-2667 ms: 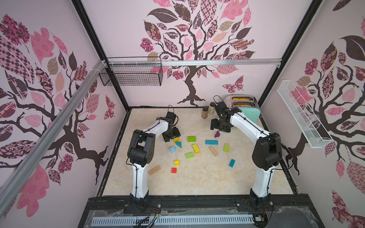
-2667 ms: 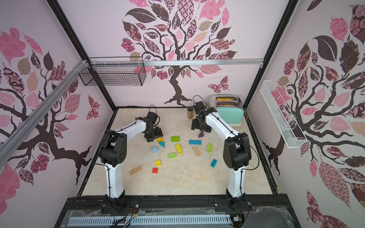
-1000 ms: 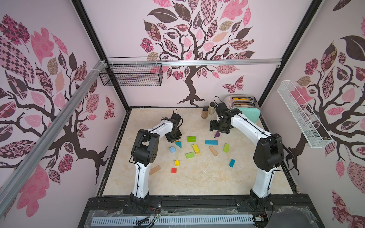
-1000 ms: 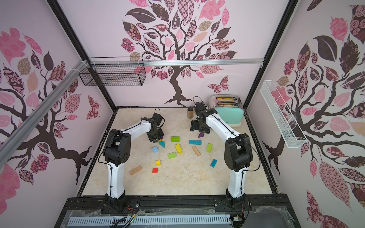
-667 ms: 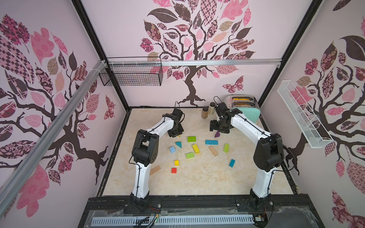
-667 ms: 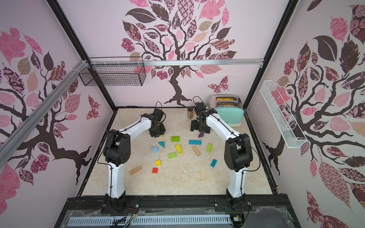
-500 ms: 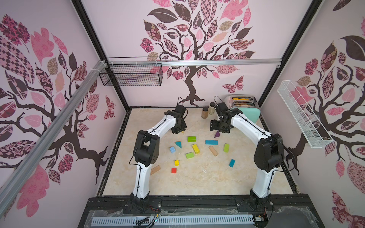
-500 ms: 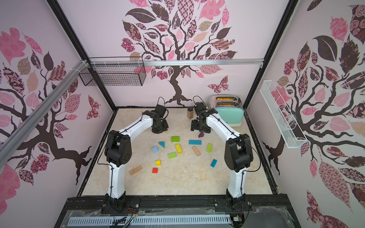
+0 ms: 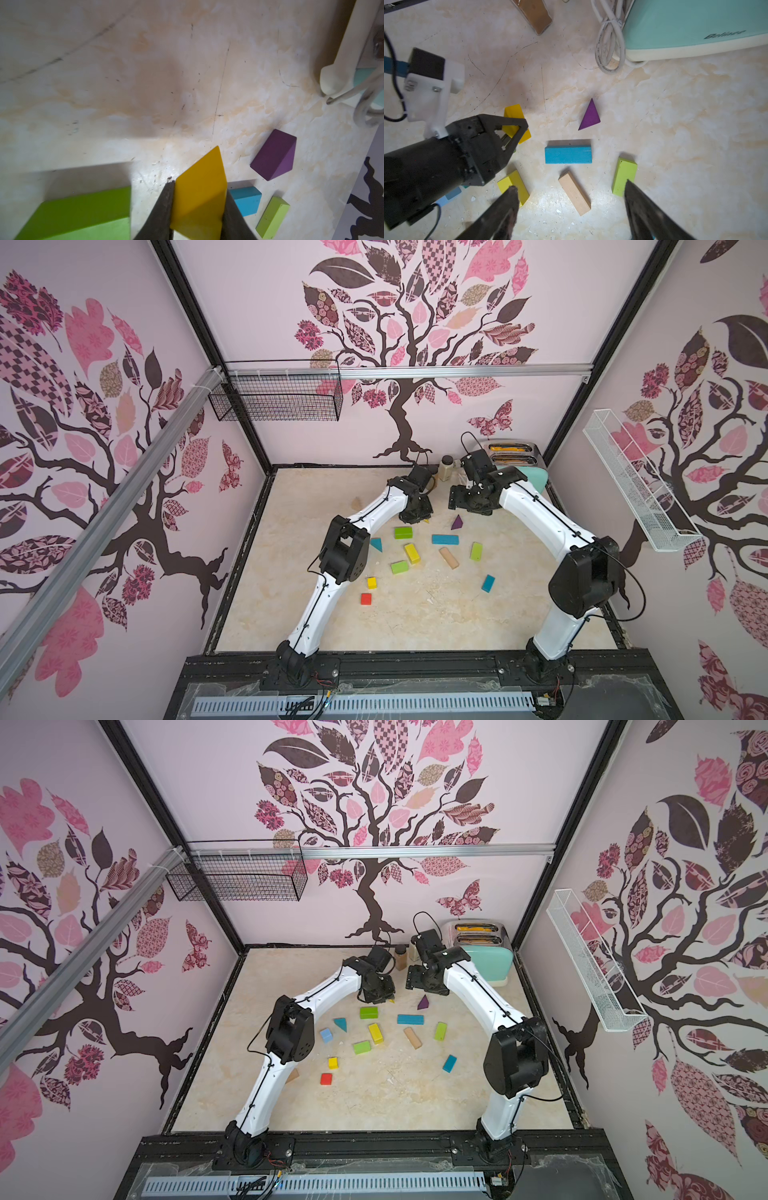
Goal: Assemble a carrot with building blocks
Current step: Place the building block at the center of the board.
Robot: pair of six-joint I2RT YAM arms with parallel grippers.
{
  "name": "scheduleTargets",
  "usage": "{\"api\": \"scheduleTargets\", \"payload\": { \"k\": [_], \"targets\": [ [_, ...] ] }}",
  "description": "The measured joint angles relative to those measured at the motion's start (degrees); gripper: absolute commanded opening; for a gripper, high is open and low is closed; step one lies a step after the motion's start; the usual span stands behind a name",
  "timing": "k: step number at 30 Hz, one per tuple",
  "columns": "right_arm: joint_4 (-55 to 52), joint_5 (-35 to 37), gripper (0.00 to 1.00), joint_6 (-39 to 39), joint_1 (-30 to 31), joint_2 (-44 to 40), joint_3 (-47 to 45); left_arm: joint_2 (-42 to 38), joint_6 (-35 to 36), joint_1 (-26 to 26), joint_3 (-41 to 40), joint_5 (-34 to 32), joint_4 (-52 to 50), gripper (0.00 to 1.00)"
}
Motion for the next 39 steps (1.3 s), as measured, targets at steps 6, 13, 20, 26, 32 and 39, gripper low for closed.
{"api": "scheduleTargets", "payload": {
  "k": [6, 13, 20, 26, 32, 39],
  "targets": [
    [0.0, 0.0, 0.82, 0.0, 0.0, -0.6, -2.2, 3.6, -0.9, -1.0, 2.5, 1.4, 0.0, 0.04],
    [0.1, -0.1, 0.82, 0.0, 0.0, -0.6, -2.4, 4.1, -1.0, -0.9, 2.8, 1.4, 0.2, 0.26],
    [0.2, -0.1, 0.83, 0.0, 0.0, -0.6, -2.4, 4.1, -1.0, -0.9, 2.8, 2.0, 0.5, 0.44],
    [0.3, -0.1, 0.83, 0.0, 0.0, -0.6, -2.4, 4.1, -0.7, -0.9, 2.8, 2.3, 1.0, 0.49],
    [0.3, 0.0, 0.84, -0.3, 0.0, -0.6, -2.3, 3.2, 0.6, -0.8, 1.0, 1.7, 3.6, 0.56],
    [-0.6, -0.6, 0.79, -1.1, 0.0, -0.6, -1.7, -9.2, 4.0, 2.6, -11.7, 0.9, 7.6, 0.63]
  ]
}}
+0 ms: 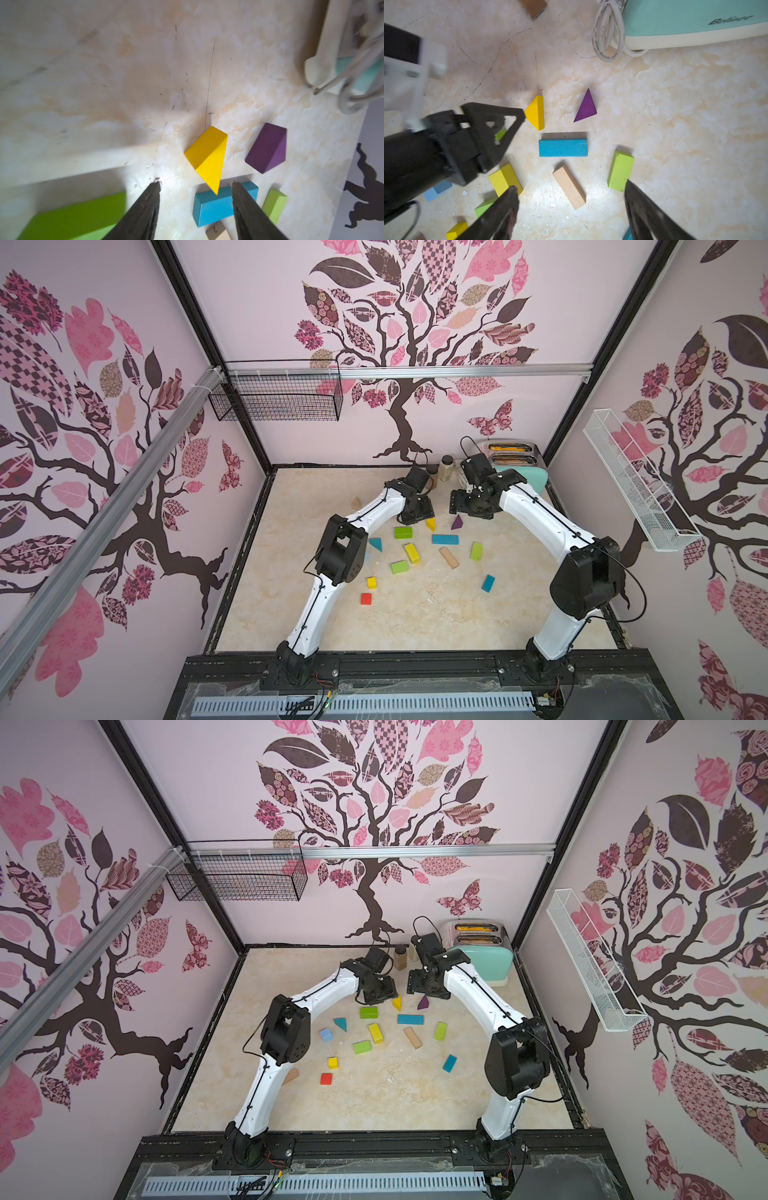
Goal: Assemble a carrot with building blocks
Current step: Place the building block at the center of the board, then adjust the building block at the center of the board.
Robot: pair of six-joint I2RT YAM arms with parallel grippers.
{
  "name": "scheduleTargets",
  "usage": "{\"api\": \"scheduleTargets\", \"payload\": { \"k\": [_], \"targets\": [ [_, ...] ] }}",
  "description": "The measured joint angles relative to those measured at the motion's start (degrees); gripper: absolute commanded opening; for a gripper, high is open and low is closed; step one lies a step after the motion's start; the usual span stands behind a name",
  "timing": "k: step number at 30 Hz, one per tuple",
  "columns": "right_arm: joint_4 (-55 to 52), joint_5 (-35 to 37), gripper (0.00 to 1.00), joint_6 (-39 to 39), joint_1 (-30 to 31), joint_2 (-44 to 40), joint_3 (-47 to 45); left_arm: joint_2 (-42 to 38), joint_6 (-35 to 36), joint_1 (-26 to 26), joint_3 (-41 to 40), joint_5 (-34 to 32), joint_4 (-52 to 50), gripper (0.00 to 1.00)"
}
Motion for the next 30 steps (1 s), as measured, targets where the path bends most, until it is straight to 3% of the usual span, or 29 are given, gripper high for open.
{"api": "scheduleTargets", "payload": {
  "k": [8, 10, 16, 22, 26, 30],
  "targets": [
    [-2.4, -3.0, 0.58, -2.6, 0.3, 8.5, 9.3, -21.0, 4.6, 10.1, -17.6, 0.2, 6.3, 0.68],
    [-2.4, -3.3, 0.58, -3.2, 0.7, 12.7, 12.2, -26.0, 5.7, 11.2, -22.1, 1.4, 7.5, 0.77],
    [-3.1, -3.5, 0.59, -4.5, 1.3, 23.1, 17.8, -38.4, 7.5, 10.7, -34.3, 6.1, 10.4, 0.78],
    [-3.1, -3.6, 0.67, -5.6, 2.4, 20.7, 9.9, -47.3, 7.1, 11.6, -43.3, 8.6, 11.4, 0.82],
    [-2.6, -4.0, 0.68, -5.4, 4.0, 16.9, 3.3, -50.4, 6.6, 13.7, -47.1, 10.0, 12.4, 0.82],
    [-1.5, -4.6, 0.76, -4.7, 5.6, 14.5, -1.8, -51.2, 5.8, 15.2, -50.0, 11.2, 13.0, 0.83]
  ]
}}
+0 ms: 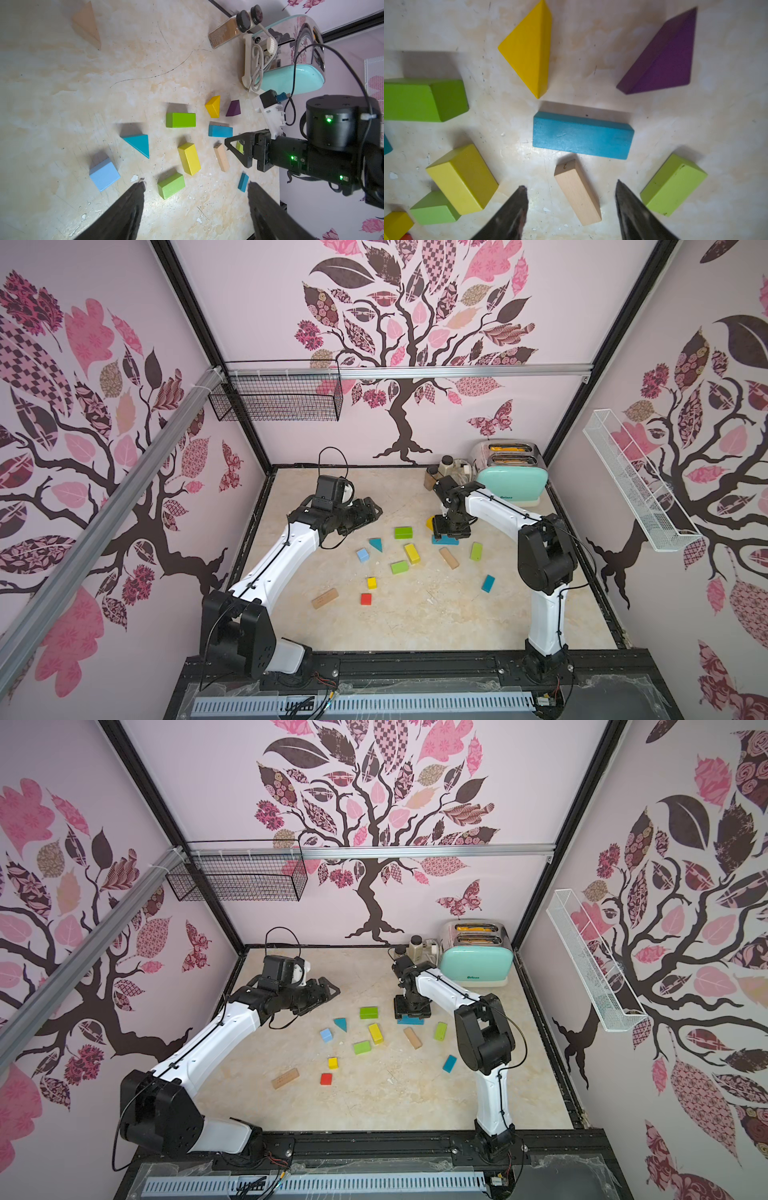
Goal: Assemble a carrot with building blocks
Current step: Adjust the building block at the center of the board.
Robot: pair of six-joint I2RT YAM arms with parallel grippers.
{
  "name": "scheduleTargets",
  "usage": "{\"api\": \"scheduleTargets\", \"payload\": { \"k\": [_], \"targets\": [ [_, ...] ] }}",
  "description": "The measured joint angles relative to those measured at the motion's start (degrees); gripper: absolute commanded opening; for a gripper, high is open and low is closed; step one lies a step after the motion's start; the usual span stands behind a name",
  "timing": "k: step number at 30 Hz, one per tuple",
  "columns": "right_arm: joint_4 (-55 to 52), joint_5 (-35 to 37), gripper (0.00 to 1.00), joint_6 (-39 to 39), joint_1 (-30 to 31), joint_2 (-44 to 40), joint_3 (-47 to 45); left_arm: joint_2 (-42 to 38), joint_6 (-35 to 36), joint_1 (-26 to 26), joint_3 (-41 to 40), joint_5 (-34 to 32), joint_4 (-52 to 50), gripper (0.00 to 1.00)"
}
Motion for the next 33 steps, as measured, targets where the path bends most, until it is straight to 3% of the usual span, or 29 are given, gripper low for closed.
{"api": "scheduleTargets", "payload": {
  "k": [5, 13, 18, 21, 28, 32, 33],
  "targets": [
    [1.6, -0.2, 0.76, 0.6, 0.5, -0.2, -4.4, 0.1, -0.3, 0.1, -0.6, 1.6, 0.5, 0.83],
    [4.2, -0.9, 0.59, 0.7, 0.6, -0.2, -9.9, 1.1, -0.3, 0.1, -0.6, 3.2, 1.7, 0.83],
    [4.7, -0.6, 0.35, 0.2, 0.7, -0.4, -11.0, 1.9, -0.5, 0.1, -0.6, 4.1, 2.5, 0.83],
    [4.5, 0.8, 0.29, -0.9, 0.9, -0.4, -11.1, 2.6, -0.6, 0.1, -0.6, 4.4, 2.8, 0.83],
    [4.7, 3.8, 0.25, -5.0, 3.0, -0.4, -11.0, 3.7, -0.6, 0.2, -0.5, 5.0, 3.0, 0.83],
    [5.3, 4.0, 0.31, -7.5, 3.9, -0.8, -11.3, 4.5, -0.6, 0.2, -0.1, 5.2, 3.1, 0.83],
    [5.4, 4.0, 0.38, -8.1, 4.0, -1.0, -11.4, 4.9, -0.5, 0.2, 0.1, 5.3, 3.1, 0.83]
  ]
}}
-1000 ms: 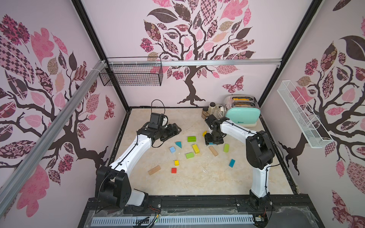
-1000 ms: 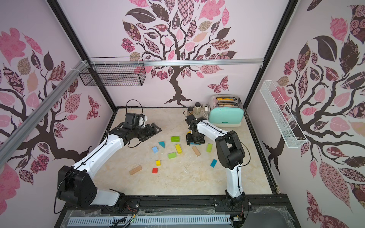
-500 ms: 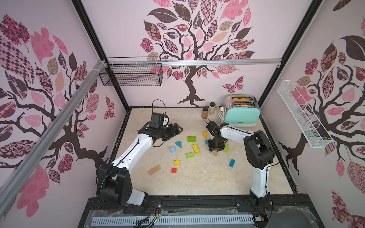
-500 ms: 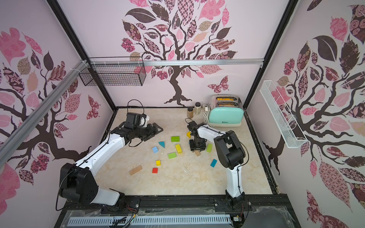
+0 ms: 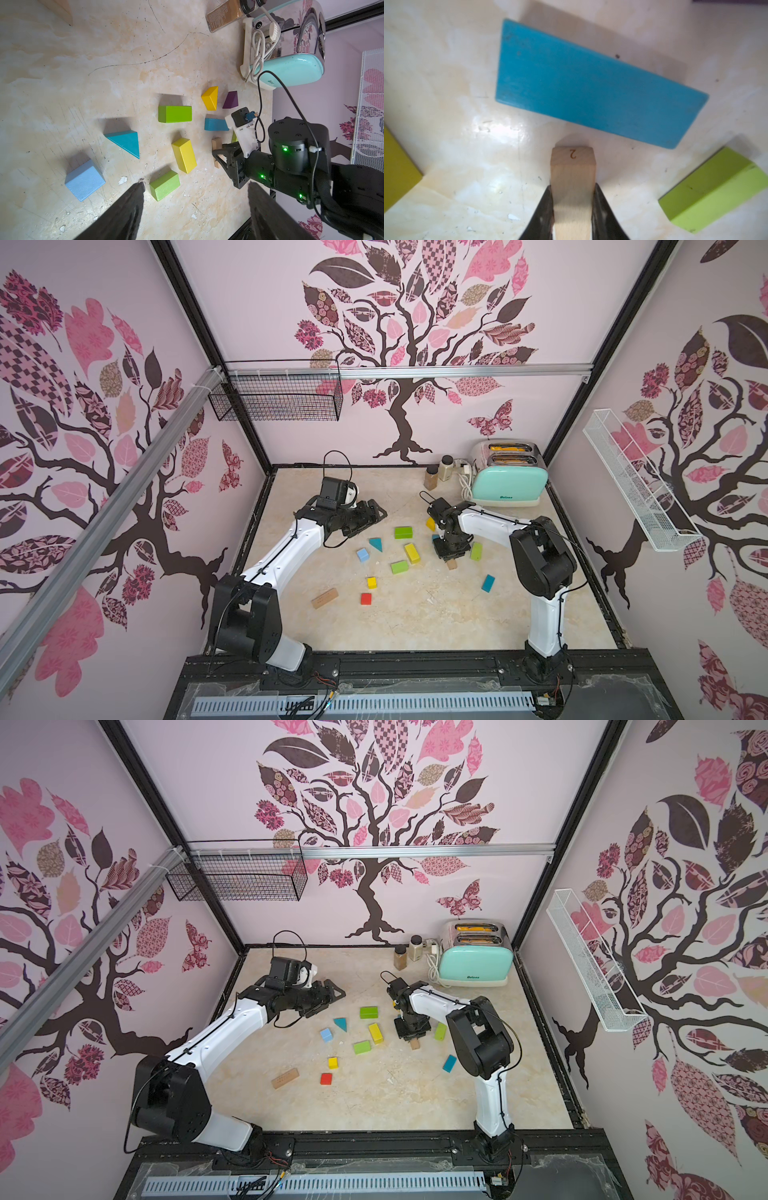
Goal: Assemble a carrot with building blocks
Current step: Adjust the building block at the center of the board, then assemble the building block at the center of the board.
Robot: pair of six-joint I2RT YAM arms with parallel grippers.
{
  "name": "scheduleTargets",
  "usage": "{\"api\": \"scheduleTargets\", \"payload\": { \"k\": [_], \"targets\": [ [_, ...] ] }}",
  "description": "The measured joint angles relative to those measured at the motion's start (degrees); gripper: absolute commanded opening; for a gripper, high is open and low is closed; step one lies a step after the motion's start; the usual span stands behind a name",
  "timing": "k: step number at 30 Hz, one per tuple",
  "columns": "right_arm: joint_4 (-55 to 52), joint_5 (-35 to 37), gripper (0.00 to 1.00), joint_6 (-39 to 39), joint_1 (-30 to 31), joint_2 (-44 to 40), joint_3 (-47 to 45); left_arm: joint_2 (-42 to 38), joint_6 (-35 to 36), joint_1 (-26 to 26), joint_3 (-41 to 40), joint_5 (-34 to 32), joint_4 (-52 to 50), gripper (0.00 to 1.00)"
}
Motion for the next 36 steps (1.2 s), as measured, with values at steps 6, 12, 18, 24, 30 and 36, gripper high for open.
{"api": "scheduleTargets", "payload": {
  "k": [6, 12, 18, 24, 30, 36],
  "targets": [
    [0.8, 0.2, 0.65, -1.5, 0.3, -1.9, -0.3, 1.7, 0.0, 0.0, 1.0, 0.5, 0.2, 0.83],
    [-0.2, -0.3, 0.46, 0.2, 0.7, -7.8, -0.3, 1.7, 0.0, 0.5, 1.6, 0.5, 0.6, 0.83],
    [-1.0, -6.0, 0.25, 3.1, 3.0, -9.5, -1.2, 1.7, 0.0, 1.6, 1.6, 0.5, 0.7, 0.83],
    [-0.4, -8.9, 0.24, 5.4, 5.4, -4.8, -3.8, 1.7, 0.0, 2.6, 1.6, 1.0, 0.8, 0.83],
    [-1.0, -3.8, 0.23, 7.8, 4.9, -2.4, -4.0, 1.7, 0.0, 2.6, 1.6, 1.4, 0.8, 0.83],
    [-1.4, 2.7, 0.24, 10.1, 3.2, -2.3, -4.0, 1.8, 0.1, 2.7, 1.6, 1.6, 0.8, 0.83]
  ]
}}
